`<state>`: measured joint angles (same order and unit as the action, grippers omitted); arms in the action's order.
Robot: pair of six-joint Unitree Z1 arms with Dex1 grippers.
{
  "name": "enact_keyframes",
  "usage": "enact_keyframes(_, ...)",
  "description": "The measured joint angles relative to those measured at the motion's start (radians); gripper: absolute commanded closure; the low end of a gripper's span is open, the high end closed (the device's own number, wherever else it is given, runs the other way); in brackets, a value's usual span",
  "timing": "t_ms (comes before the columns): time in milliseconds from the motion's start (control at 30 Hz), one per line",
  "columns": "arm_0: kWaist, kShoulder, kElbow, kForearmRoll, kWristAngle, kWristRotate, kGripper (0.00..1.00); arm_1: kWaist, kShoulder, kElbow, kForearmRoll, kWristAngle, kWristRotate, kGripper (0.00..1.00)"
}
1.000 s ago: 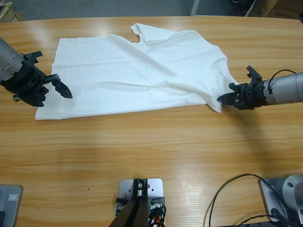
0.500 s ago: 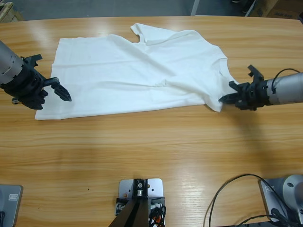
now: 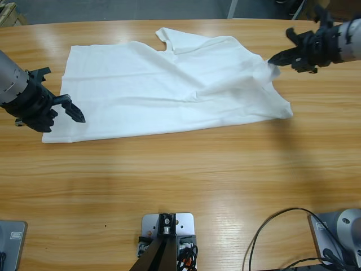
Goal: Fold clothes
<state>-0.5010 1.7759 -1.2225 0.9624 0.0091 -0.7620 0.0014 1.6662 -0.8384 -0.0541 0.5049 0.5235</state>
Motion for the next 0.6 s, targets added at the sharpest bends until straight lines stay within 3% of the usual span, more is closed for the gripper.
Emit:
enact_keyframes(267,0.0,0.0,0.021,-0.011,0.0,0.0,0.174,-0.002,0.168,-0.025,-0.153,-0.028,-0.068,0.995)
enact_keyframes(300,0.0,0.0,0.021,-0.011,0.0,0.0,0.174,-0.003,0.178,-0.028,-0.174,-0.028,-0.071,0.821)
enact_keyframes(333,0.0,0.0,0.022,-0.012,0.0,0.0,0.174,-0.004,0.186,-0.032,-0.192,-0.028,-0.073,0.553)
enact_keyframes(367,0.0,0.0,0.024,-0.012,0.0,0.0,0.174,-0.004,0.195,-0.035,-0.211,-0.029,-0.073,0.379)
enact_keyframes(400,0.0,0.0,0.025,-0.014,0.0,0.0,0.174,-0.004,0.202,-0.035,-0.229,-0.033,-0.073,0.297)
enact_keyframes(600,0.0,0.0,0.026,-0.018,0.0,0.0,0.174,-0.004,0.195,-0.004,-0.264,-0.155,-0.06,0.149)
